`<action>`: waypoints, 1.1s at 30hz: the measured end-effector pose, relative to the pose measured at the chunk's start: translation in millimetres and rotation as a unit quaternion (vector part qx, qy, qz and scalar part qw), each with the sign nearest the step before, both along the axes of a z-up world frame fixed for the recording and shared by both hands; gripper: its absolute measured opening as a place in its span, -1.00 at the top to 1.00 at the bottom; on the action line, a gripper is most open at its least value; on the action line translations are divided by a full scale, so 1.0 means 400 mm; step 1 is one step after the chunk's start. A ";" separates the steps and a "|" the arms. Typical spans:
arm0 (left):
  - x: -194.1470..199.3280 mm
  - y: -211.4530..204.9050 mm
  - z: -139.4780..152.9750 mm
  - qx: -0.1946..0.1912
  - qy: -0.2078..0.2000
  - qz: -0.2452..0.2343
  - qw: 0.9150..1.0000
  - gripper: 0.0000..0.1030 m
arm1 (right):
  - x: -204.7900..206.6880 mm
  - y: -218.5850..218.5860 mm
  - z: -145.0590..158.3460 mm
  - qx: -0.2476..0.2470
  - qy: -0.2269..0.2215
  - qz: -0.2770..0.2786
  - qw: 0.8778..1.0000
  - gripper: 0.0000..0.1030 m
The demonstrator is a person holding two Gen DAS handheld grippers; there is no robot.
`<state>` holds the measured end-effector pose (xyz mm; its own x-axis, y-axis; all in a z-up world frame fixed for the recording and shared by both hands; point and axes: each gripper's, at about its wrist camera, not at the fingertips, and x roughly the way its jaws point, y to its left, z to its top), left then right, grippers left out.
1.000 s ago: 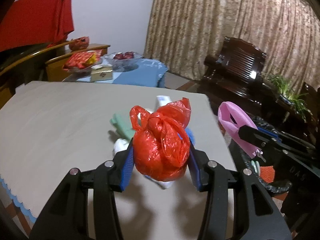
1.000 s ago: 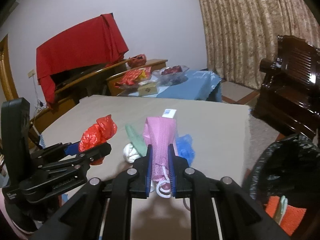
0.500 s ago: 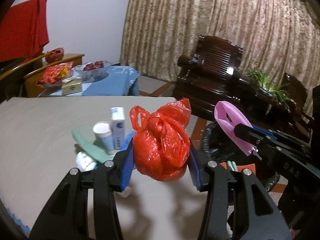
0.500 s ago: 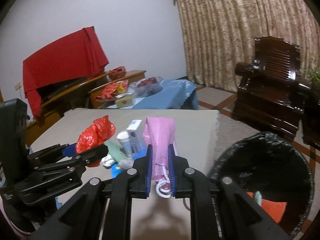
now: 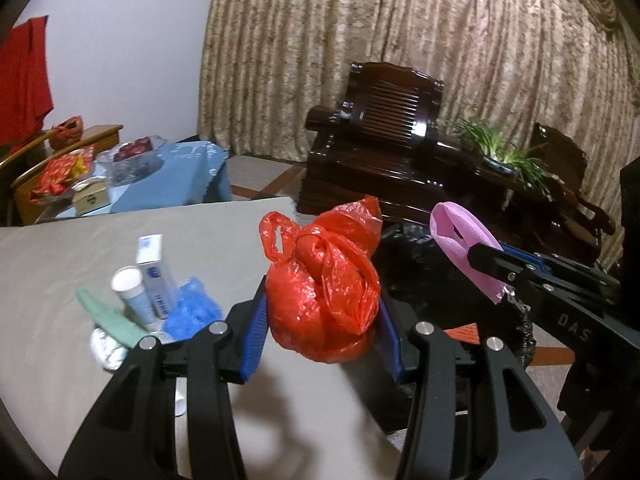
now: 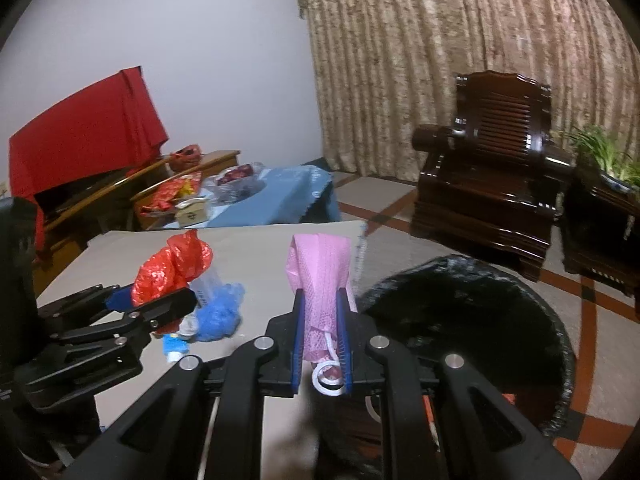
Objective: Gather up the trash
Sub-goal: 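Carry the red bag and pink mask over the black bin with both grippers, then open both grippers to drop the red bag and pink mask into the bin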
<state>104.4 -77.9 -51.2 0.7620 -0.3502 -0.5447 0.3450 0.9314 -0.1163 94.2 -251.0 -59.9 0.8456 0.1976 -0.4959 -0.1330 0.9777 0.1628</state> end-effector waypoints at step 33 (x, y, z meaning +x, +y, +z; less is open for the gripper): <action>0.129 -0.327 -0.108 -0.006 0.031 -0.120 0.992 -0.35 | 0.038 -0.303 -0.131 -0.023 0.054 -0.137 0.989 0.19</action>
